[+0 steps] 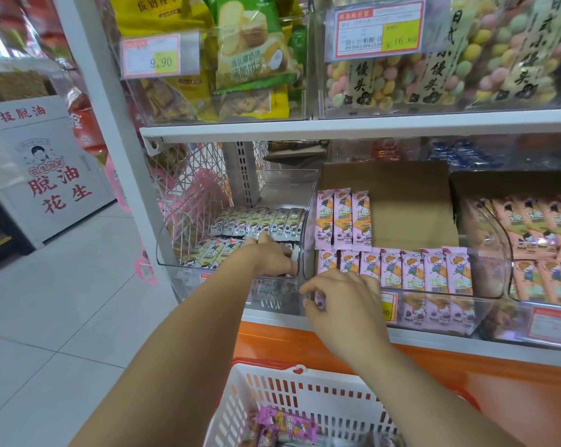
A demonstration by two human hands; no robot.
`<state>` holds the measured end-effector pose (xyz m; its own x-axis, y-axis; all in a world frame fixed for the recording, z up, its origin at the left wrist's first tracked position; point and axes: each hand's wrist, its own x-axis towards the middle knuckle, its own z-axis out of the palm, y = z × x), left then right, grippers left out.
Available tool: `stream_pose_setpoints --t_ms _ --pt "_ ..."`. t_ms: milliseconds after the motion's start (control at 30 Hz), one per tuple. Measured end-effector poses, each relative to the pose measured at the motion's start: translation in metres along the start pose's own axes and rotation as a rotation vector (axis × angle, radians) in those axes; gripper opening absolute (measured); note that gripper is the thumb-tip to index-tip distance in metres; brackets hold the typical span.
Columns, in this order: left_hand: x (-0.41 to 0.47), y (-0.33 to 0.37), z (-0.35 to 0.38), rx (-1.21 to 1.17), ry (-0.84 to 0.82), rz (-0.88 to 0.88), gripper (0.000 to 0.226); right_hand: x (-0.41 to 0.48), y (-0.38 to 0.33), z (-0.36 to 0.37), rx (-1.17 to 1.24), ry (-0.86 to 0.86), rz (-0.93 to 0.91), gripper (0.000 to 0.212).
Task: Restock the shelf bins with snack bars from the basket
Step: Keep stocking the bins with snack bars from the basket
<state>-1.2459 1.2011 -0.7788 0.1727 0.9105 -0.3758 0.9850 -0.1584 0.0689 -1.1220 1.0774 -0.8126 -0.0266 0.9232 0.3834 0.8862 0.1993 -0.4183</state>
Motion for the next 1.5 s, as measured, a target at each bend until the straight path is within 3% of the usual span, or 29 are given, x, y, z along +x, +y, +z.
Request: stream_pose_setpoints --t_ms 267,433,633,867,1067,1300,1500 --pt "0.006 0.005 0.000 0.103 -0.033 -0.032 0.051 -0.002 -0.001 -0.001 -0.004 -0.013 0.002 0.021" --pt "0.002 0.016 0.001 0.116 0.030 -0.048 0.049 -0.002 0.000 -0.004 0.015 -0.038 -0.011 0.021" --pt "-0.005 0.013 0.005 0.112 0.129 -0.010 0.029 -0.003 0.001 -0.006 0.017 -0.045 -0.020 0.020" --pt "-0.001 -0.016 0.000 -0.053 0.046 0.120 0.042 -0.003 -0.001 -0.004 0.009 -0.022 -0.007 0.022" --pt "-0.002 -0.013 -0.005 0.074 -0.025 0.121 0.064 -0.003 -0.001 -0.003 -0.002 -0.021 -0.001 0.022" --pt "0.008 -0.004 -0.003 0.258 -0.059 0.090 0.070 -0.002 -0.001 -0.001 -0.002 -0.009 -0.003 0.022" --pt "0.009 -0.004 -0.002 0.258 -0.054 0.103 0.061 -0.003 -0.001 -0.001 0.027 0.009 -0.021 0.020"
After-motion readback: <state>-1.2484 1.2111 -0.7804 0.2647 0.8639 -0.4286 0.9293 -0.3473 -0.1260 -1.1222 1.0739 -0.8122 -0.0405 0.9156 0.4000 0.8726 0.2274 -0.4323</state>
